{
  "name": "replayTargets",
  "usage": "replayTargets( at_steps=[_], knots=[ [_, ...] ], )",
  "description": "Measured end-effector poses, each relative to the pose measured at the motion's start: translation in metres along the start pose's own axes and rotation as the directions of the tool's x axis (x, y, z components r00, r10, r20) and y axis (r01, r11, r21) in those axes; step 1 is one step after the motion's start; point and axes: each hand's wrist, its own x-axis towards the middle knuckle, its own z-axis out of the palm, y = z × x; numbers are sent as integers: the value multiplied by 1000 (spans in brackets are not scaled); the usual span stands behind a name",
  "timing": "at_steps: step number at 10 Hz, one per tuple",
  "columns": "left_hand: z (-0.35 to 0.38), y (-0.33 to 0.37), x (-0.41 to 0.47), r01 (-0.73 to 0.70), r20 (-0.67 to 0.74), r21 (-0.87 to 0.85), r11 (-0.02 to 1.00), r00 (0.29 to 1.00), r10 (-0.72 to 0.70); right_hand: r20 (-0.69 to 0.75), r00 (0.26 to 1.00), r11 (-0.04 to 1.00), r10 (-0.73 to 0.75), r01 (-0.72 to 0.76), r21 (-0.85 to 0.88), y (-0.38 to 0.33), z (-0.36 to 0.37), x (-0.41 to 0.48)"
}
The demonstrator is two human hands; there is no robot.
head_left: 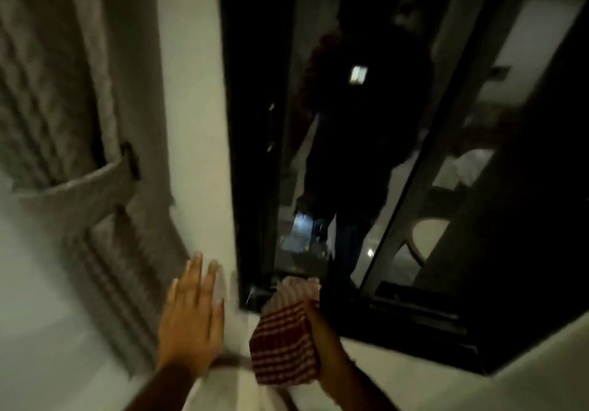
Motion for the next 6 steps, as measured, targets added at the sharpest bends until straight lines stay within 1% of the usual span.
replayTargets(
  at_steps=[1,2,3,4,5,6],
  knots=[
    [38,-34,-151,116,237,-5,993,965,-112,-42,972,963,230,-221,155,71,-11,-24],
    [58,-50,-259,197,399,38,980,896,-196,-314,876,925,365,-379,18,150,-44,-30],
    [72,-56,-321,315,447,46,948,842,-301,-440,816,887,375,-454,-83,220,-71,-36],
    [79,-68,-372,429,529,68,901,750,-397,-448,743,807,497,-586,-78,291,-90,-32],
    [82,-80,-418,480,547,104,871,704,-453,-418,710,773,567,-634,-27,351,-97,-20],
    [89,-90,-436,504,564,136,853,669,-485,-378,733,787,566,-617,-18,391,-109,4]
  ],
)
